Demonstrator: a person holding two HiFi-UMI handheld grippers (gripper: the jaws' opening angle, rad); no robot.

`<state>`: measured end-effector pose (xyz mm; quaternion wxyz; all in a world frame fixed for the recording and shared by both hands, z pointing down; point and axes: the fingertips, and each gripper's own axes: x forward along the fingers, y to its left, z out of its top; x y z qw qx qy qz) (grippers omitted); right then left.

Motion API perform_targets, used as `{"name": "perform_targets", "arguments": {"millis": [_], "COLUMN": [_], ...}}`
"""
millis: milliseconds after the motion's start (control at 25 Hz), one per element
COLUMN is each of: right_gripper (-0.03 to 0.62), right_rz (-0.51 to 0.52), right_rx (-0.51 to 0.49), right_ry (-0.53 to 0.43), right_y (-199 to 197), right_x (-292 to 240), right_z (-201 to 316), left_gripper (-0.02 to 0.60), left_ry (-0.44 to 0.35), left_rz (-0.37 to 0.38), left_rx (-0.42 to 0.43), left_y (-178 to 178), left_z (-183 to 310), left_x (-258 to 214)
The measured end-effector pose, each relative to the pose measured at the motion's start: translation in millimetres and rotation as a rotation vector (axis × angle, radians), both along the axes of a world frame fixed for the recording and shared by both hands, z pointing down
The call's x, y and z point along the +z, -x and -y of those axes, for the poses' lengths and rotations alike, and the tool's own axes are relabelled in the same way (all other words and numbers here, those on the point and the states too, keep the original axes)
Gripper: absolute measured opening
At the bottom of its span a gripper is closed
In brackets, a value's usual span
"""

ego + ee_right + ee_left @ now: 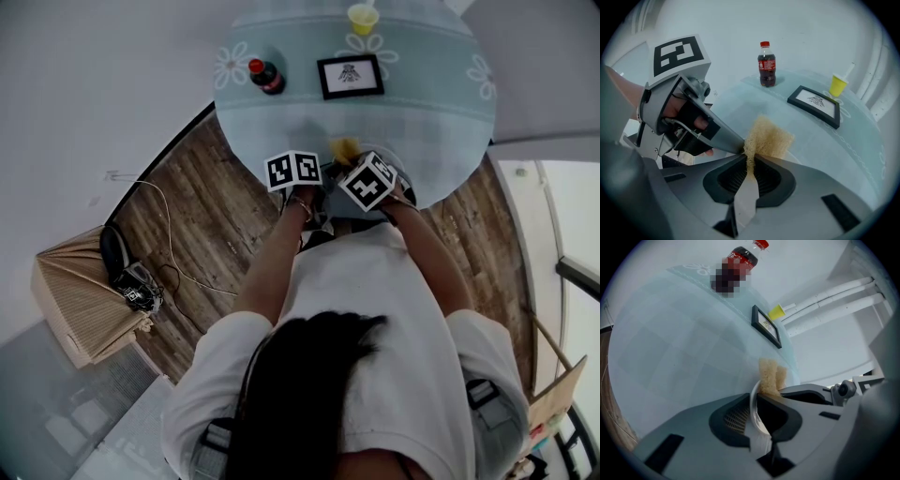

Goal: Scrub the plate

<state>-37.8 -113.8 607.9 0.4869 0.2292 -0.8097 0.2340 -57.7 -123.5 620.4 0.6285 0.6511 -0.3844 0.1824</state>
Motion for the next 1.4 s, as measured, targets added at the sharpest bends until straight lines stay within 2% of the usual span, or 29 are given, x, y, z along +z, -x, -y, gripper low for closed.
{"name": "perform_targets", "arguments": {"millis": [160, 320, 480, 760, 1040, 1400], "right_gripper": [0.060, 0.060, 0.058, 0.058, 0.058, 0.058], "right_rz": [0.013, 0.062, 0.129, 0.149, 0.151, 0.093], "right_rx": [0.004, 0.020, 0.022, 0.024, 0.042, 0.022], "right_ry": [0.022, 0.113, 0.144, 0.188, 0.182, 0.149], "right_y": [1, 0, 6, 7, 3, -7], "right_x": [-1, -6, -15, -17, -19, -20], "right_z": [-3, -12, -20, -38, -46, -55], "left_gripper": [0.055, 0.055, 0.054, 0.054, 0.055, 0.055], "left_ry": [0.005, 0.003, 0.005, 0.001, 0.006, 0.000], "left_rz": [-0.006, -0.012, -0.017, -0.013, -0.019, 0.000], "left_rx": [0.007, 0.006, 0.005, 0.002, -0.019, -0.019], "left_y": [-2, -1, 1, 1, 0, 1], "left_z": [1, 0, 0, 1, 0, 1], "left_x": [0, 0, 0, 0, -1, -1]}}
